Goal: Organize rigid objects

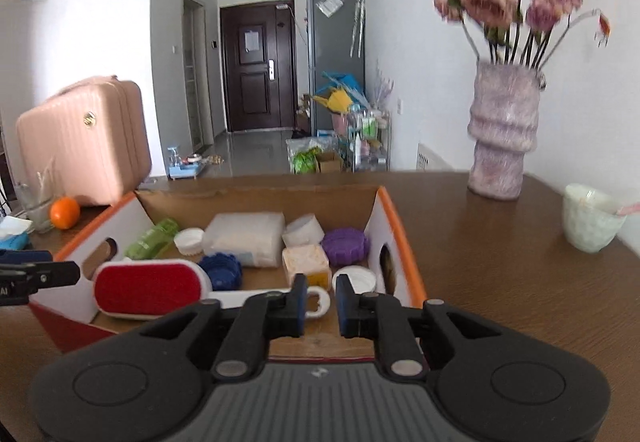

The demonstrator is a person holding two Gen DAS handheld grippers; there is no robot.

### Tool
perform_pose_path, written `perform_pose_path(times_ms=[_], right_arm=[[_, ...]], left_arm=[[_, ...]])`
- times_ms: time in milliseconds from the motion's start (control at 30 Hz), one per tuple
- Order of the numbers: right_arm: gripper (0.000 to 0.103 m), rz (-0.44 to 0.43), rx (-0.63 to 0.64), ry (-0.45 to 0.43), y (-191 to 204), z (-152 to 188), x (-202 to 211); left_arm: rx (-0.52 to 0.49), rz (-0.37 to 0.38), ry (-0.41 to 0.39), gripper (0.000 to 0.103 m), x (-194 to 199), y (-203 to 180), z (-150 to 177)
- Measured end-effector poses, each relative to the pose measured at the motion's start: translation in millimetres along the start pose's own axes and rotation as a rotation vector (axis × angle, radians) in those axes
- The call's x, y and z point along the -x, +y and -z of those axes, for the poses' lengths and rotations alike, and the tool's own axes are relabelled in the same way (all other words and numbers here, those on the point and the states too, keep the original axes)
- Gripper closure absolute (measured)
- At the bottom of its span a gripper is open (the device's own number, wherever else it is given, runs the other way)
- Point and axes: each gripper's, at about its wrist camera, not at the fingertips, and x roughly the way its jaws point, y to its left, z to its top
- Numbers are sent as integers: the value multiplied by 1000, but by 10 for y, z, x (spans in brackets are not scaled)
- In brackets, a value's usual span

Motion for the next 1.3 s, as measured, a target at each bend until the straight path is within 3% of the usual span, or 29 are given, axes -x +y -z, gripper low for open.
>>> perform_pose_path(times_ms=[100,167,233,300,367,467,700,1067,1300], right_arm=[[72,8,29,-45,20,-67,347],[54,1,52,-60,58,-84,578],[48,-14,67,-80,103,-44,822],[36,-19,73,-91,134,4,1001],[9,-17,73,-118,168,97,1193],[1,-20,75,-164,218,230,1445],[0,-39,44,-209,282,462,1863],[0,-28,-20,-206,152,836,2391],[0,-23,-22,-245,77,1199,3010]], left_arm=[[-51,-16,-57,21,323,-120,10],[-78,-26,-91,14,556,-194,42],[-69,-25,-116,9,797,-247,106],[-62,-22,-145,0,1030,-294,203],[-55,-44,-185,0,1239,-331,308],[-49,-84,-235,0,1514,-357,448],[11,-109,-251,0,1925,-362,615],[-5,-108,-275,0,2419,-560,804],[-12,-104,-314,0,3016,-723,1084]])
